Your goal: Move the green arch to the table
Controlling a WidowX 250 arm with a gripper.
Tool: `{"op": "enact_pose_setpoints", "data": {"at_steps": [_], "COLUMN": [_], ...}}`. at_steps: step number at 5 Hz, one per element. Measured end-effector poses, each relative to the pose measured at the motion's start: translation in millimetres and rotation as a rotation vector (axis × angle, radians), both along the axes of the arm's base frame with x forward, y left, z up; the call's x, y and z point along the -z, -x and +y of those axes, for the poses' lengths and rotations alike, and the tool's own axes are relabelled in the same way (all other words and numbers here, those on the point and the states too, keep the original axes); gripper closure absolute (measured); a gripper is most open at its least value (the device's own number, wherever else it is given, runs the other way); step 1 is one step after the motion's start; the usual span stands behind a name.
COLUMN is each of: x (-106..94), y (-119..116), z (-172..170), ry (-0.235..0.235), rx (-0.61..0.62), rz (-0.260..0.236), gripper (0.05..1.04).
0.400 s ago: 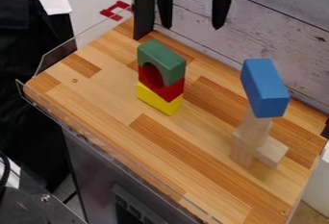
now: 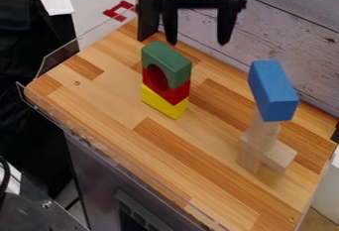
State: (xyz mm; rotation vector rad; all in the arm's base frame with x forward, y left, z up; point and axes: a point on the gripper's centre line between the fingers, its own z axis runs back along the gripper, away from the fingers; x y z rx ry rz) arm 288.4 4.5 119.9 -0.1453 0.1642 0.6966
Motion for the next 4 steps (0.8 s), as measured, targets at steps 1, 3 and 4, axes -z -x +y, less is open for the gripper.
{"op": "enact_pose_setpoints", "data": {"at_steps": [1,3,4], "x": [-3.9,-4.5,1.3], "y": [3,4,2], "z": [10,20,24], "ry": [0.014,0.014,0.002], "rx": [-0.064,-0.139,-0.284], "rz": [-0.040,-0.034,-0.032], "gripper": [0.083,0.083,0.083]}}
